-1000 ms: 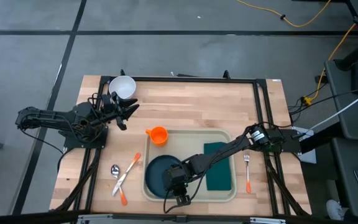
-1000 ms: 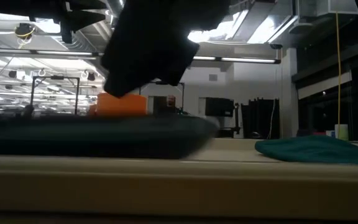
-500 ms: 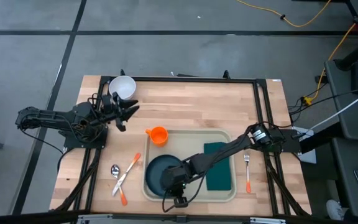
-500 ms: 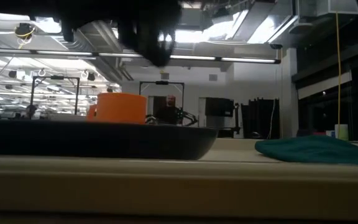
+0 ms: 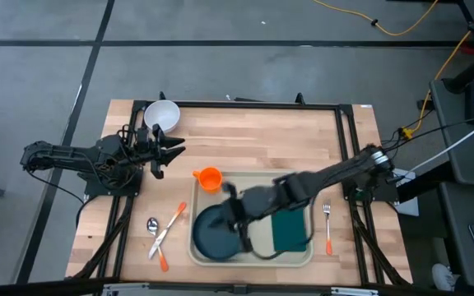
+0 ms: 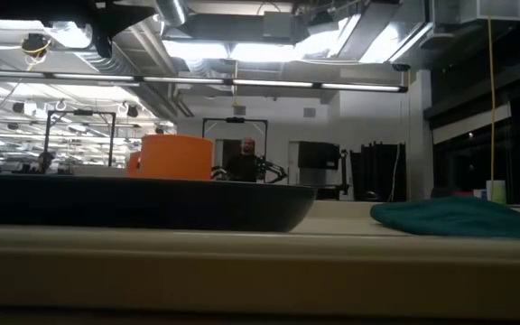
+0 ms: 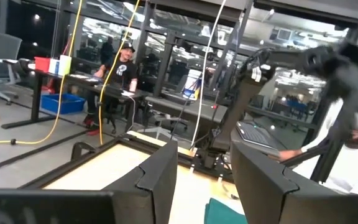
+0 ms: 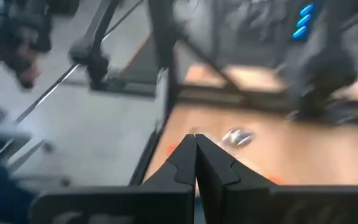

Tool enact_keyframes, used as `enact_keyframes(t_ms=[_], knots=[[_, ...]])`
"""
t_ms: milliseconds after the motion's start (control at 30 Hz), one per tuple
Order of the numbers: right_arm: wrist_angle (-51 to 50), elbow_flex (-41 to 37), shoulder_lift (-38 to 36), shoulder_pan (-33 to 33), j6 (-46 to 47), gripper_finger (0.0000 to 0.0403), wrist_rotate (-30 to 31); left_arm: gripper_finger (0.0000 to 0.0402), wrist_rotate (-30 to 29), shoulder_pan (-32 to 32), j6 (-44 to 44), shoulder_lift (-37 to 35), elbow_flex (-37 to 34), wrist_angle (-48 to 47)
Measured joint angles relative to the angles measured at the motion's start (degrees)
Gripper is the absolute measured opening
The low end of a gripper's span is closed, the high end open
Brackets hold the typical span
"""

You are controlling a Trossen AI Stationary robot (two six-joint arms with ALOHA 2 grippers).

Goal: Set up tray
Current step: Put the white bowl on the black plate

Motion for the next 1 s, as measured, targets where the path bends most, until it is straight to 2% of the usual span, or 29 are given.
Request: enact_keyframes(t_ms=[133,267,433,567,667,800,1000], knots=[[-0.5,0.0,-5.2,-1.6,-2.6,0.0005,5.1,0.0143,0.7,0.0,0.2,-0.1,0.0,0.0],[-3.2,0.0,-9.9,-3.5,-2.9,0.0008,12.0,0.0136,3.8,0.0,0.3,-0.8,0.0,0.0],[-10.2,0.0,-14.8,-6.2,-1.9,0.0005,17.6,0.0091,5.5,0.0,7.4,-3.6,0.0,-1.0],[-15.9,0.0,-17.2,-9.2,0.0,0.0005,17.6,0.0039,6.3,0.0,8.2,-6.9,0.0,-3.8],[-18.2,0.0,-18.2,-11.5,-0.9,0.0006,15.1,0.0008,7.2,0.0,9.4,-9.8,0.0,-8.8],[-21.0,0.0,-19.8,-14.0,-1.5,0.0004,12.7,0.0003,5.1,0.0,10.9,-13.4,0.0,-14.1],[-25.1,-0.2,-22.7,-15.7,-3.1,0.0003,13.1,0.0002,4.2,0.0,10.0,-17.9,0.0,-14.7]])
